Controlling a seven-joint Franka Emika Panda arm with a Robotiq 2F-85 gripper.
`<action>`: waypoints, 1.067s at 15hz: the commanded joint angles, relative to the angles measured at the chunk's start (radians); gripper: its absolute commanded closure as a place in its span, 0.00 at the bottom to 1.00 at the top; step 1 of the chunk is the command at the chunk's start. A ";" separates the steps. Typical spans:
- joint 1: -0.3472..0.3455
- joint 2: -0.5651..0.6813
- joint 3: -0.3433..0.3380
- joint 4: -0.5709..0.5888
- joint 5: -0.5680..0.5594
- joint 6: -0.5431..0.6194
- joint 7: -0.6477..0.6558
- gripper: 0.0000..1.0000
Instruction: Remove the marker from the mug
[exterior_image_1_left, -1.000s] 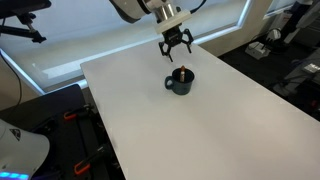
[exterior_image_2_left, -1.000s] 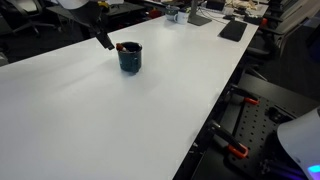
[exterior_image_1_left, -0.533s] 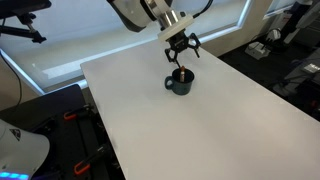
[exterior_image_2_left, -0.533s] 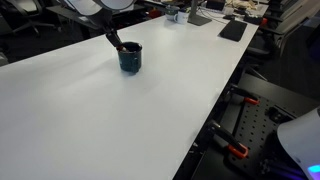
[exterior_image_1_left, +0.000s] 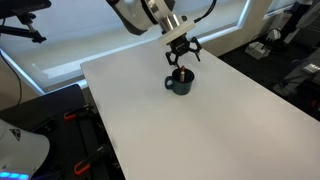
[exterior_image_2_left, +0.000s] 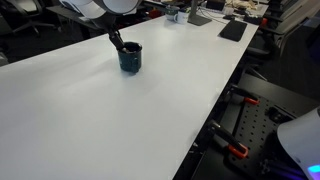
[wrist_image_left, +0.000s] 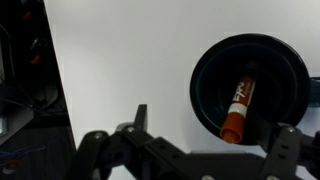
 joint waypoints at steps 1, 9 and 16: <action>-0.011 0.000 0.013 0.002 -0.006 -0.006 0.002 0.00; -0.047 0.014 0.027 0.004 0.015 0.028 -0.052 0.51; -0.087 0.028 0.031 0.015 0.039 0.062 -0.115 0.95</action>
